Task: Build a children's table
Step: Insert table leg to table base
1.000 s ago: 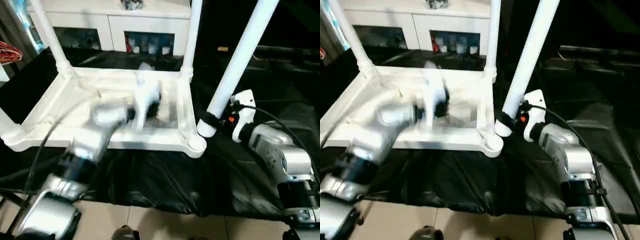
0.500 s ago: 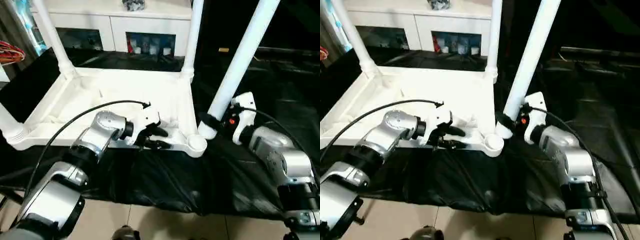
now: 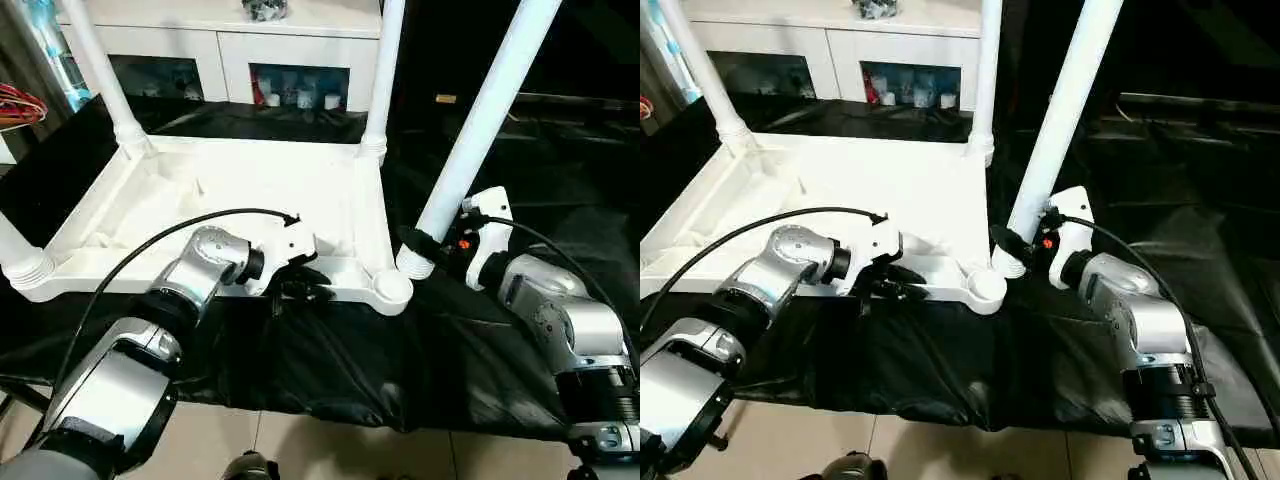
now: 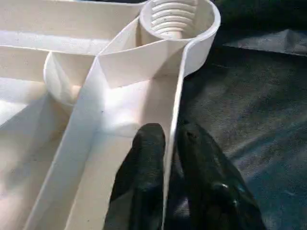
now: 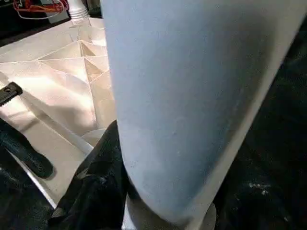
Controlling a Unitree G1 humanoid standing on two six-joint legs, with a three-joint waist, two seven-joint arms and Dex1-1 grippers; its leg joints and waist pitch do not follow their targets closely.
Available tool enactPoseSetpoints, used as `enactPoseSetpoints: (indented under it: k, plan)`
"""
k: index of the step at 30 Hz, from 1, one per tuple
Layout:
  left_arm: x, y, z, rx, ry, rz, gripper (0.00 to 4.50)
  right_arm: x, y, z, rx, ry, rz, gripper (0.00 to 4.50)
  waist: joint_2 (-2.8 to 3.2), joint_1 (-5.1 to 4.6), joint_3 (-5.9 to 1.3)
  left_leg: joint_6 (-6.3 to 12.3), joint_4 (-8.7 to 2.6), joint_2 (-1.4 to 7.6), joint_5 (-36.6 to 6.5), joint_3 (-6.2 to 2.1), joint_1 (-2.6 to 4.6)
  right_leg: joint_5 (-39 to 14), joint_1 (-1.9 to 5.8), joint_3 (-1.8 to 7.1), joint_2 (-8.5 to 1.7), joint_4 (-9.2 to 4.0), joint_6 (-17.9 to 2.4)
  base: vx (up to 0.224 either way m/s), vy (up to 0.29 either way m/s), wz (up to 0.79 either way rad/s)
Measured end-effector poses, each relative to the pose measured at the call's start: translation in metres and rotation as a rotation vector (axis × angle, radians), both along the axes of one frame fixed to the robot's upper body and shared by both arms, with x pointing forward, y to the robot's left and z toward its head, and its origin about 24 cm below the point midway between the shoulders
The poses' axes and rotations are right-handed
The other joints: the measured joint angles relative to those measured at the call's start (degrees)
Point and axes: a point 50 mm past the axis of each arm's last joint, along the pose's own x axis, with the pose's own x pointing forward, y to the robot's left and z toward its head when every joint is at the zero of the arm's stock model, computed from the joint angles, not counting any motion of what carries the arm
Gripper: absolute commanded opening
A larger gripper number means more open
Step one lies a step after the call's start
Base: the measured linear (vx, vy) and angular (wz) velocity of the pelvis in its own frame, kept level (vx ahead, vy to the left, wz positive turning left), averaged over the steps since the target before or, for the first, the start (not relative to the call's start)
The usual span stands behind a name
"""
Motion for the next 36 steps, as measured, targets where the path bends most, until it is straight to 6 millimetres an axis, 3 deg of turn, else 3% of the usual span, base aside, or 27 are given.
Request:
enactPoseSetpoints:
  k: [9, 21, 36]
  plan:
    - [0.0, -0.006, 0.001, -0.005, 0.012, -0.006, 0.0, -0.007, -0.002, 0.004, -0.008, 0.021, 0.093, 1.91, 0.0, -0.04, 0.0, 0.01, 0.0, 0.0, 0.0, 0.01, -0.03, 0.0, -0.03, 0.01, 0.0, -0.04, 0.0, 0.0, 0.0, 0.0]
    - [-0.013, -0.026, -0.008, -0.054, -0.015, 0.089, 0.0, -0.011, -0.004, 0.0, -0.032, 0.042, 0.143, 1.91, 0.07, -0.28, -0.05, 0.0, -0.06, 0.0, 0.0, 0.03, 0.4, -0.2, 0.26, 0.01, 0.0, -0.07, 0.3, 0.0, 0.0, 0.0]
    - [-0.028, -0.032, -0.008, -0.048, 0.011, 0.127, 0.0, -0.008, -0.002, -0.007, -0.027, 0.073, 0.179, 1.91, 0.05, -0.66, -0.05, 0.0, -0.15, 0.0, 0.0, 0.03, 0.66, -0.2, 0.49, 0.01, 0.0, -0.13, 0.4, 0.0, 0.0, 0.0]
